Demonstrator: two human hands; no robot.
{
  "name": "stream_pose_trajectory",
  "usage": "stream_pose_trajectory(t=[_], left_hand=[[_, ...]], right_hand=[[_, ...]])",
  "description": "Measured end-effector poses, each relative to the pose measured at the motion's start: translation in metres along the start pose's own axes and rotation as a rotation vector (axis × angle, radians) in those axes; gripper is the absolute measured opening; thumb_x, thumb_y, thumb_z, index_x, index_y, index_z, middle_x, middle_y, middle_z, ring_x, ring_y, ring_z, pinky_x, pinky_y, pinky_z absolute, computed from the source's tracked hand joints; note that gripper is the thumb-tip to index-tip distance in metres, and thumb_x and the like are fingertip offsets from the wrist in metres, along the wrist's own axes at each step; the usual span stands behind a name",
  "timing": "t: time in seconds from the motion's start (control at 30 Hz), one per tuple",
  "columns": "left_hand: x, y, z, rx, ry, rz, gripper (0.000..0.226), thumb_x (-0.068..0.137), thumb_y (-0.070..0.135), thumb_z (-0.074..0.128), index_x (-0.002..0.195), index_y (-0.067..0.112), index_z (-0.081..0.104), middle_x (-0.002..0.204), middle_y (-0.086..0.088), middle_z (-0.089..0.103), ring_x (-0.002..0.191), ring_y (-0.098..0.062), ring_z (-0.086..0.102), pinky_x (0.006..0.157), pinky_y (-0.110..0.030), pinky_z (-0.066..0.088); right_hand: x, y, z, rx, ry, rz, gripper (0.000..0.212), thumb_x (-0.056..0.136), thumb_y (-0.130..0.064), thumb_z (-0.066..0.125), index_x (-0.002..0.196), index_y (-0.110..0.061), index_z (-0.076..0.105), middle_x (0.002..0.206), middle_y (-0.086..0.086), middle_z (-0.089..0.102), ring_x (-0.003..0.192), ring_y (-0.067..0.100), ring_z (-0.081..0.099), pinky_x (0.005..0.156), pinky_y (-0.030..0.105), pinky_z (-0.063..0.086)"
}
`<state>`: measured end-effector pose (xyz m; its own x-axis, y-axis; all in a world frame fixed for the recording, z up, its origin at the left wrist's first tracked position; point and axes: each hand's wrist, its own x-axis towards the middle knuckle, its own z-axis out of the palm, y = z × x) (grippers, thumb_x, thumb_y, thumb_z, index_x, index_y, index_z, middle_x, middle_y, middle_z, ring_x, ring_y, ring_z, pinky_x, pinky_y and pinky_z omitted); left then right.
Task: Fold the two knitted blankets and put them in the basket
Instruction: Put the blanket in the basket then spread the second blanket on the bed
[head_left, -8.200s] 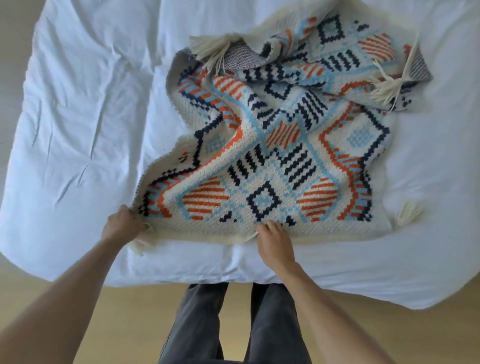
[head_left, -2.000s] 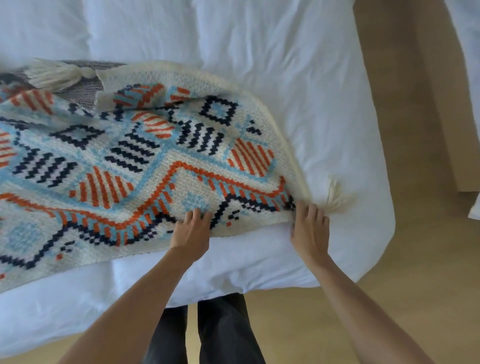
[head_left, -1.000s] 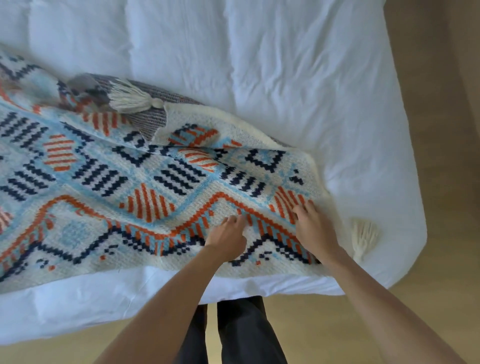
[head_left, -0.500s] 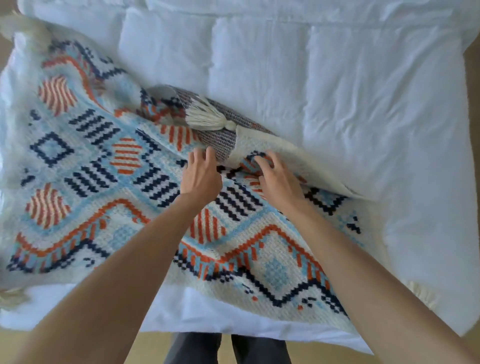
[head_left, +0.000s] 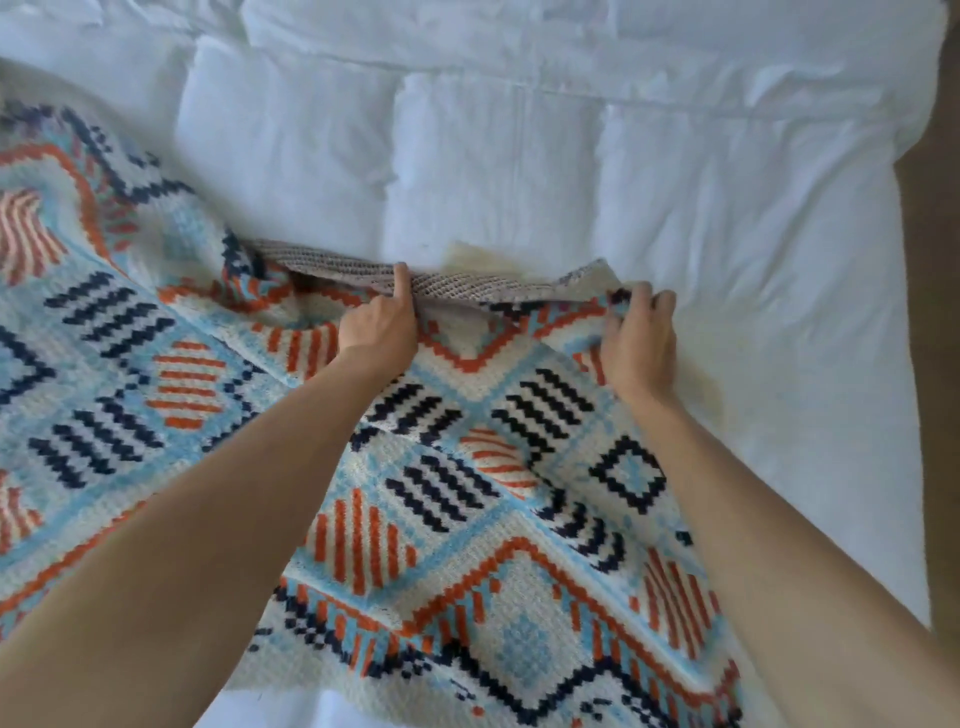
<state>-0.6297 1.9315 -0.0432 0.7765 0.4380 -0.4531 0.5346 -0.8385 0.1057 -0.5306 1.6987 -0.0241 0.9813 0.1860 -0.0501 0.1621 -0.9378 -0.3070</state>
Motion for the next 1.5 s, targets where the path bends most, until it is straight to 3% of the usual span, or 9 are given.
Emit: stream_pose_trajectory(t=[0.23,0.47,0.57,0.73,0.87,1.07,1.17,1.33,1.5], left_hand=[[0.069,0.091,-0.041,-0.224,0.192,0.256,0.029,0.089,-0.008,0.041,0.114,0.006,0.037,0.085,-0.016,0.057,0.060,-0.030,0.053,0.045,-0.039,0.042],[0.088,0.098,-0.017,-0.128,0.011,0.162,0.040,0.090,-0.003,0.044,0.128,0.008,0.038,0.108,-0.014,0.055,0.095,-0.030,0.056,0.073,-0.042,0.056],[0.074,0.075,0.008,-0.104,0.023,0.119,0.029,0.090,-0.001,0.045,0.117,0.009,0.044,0.098,-0.014,0.058,0.087,-0.029,0.056,0.070,-0.042,0.056],[0.048,0.051,0.041,-0.086,0.091,0.072,0.033,0.081,-0.003,0.052,0.110,0.009,0.042,0.100,-0.017,0.056,0.101,-0.033,0.050,0.081,-0.043,0.046],[0.057,0.055,0.038,-0.163,0.074,0.033,0.023,0.083,0.000,0.052,0.102,0.009,0.042,0.090,-0.014,0.054,0.087,-0.033,0.054,0.071,-0.044,0.052],[0.079,0.093,-0.002,-0.513,0.245,0.045,0.017,0.100,0.019,0.034,0.110,0.008,0.043,0.087,-0.012,0.060,0.059,-0.020,0.051,0.045,-0.029,0.039],[0.097,0.122,-0.024,-0.491,0.168,0.124,0.039,0.096,0.012,0.039,0.133,0.011,0.029,0.111,-0.016,0.054,0.076,-0.024,0.052,0.053,-0.029,0.036],[0.120,0.125,-0.031,-0.358,0.012,-0.058,0.056,0.091,0.000,0.040,0.140,0.017,0.017,0.079,-0.013,0.051,0.054,-0.023,0.044,0.041,-0.029,0.033],[0.128,0.105,-0.023,-0.317,0.107,-0.203,0.043,0.091,-0.001,0.042,0.131,0.007,0.028,0.085,-0.018,0.055,0.063,-0.028,0.051,0.047,-0.034,0.041]], right_hand=[[0.078,0.060,-0.050,0.008,0.219,0.166,0.021,0.084,0.005,0.051,0.104,-0.003,0.047,0.114,0.019,0.046,0.102,0.034,0.049,0.075,0.033,0.043],[0.103,0.077,-0.031,-0.107,-0.065,-0.020,0.025,0.085,0.001,0.054,0.104,-0.005,0.069,0.118,0.011,0.053,0.111,0.029,0.042,0.094,0.034,0.040],[0.109,0.072,-0.016,0.053,-0.173,-0.117,0.024,0.089,0.002,0.050,0.097,-0.007,0.070,0.127,0.004,0.053,0.105,0.024,0.052,0.086,0.027,0.042],[0.095,0.076,0.007,-0.119,-0.493,-0.360,0.062,0.086,-0.006,0.060,0.140,-0.029,0.037,0.140,0.005,0.030,0.066,0.015,0.056,0.055,0.026,0.052],[0.097,0.082,0.002,-0.128,-0.283,-0.318,0.032,0.090,-0.016,0.059,0.120,-0.011,0.051,0.111,0.010,0.050,0.066,0.014,0.049,0.050,0.018,0.038],[0.151,0.110,-0.045,0.128,0.271,0.235,0.038,0.093,-0.016,0.054,0.126,-0.006,0.040,0.123,0.017,0.045,0.096,0.034,0.058,0.070,0.028,0.036],[0.161,0.112,-0.053,0.016,0.168,0.164,0.041,0.092,-0.015,0.053,0.131,-0.012,0.039,0.130,0.017,0.038,0.092,0.037,0.059,0.070,0.033,0.040],[0.169,0.102,-0.034,-0.100,-0.090,-0.085,0.055,0.090,0.001,0.052,0.140,-0.018,0.037,0.146,0.008,0.027,0.089,0.028,0.057,0.062,0.030,0.041],[0.176,0.093,0.002,-0.186,-0.320,-0.078,0.067,0.088,0.002,0.054,0.144,-0.021,0.025,0.144,0.014,0.026,0.096,0.030,0.052,0.068,0.031,0.042]])
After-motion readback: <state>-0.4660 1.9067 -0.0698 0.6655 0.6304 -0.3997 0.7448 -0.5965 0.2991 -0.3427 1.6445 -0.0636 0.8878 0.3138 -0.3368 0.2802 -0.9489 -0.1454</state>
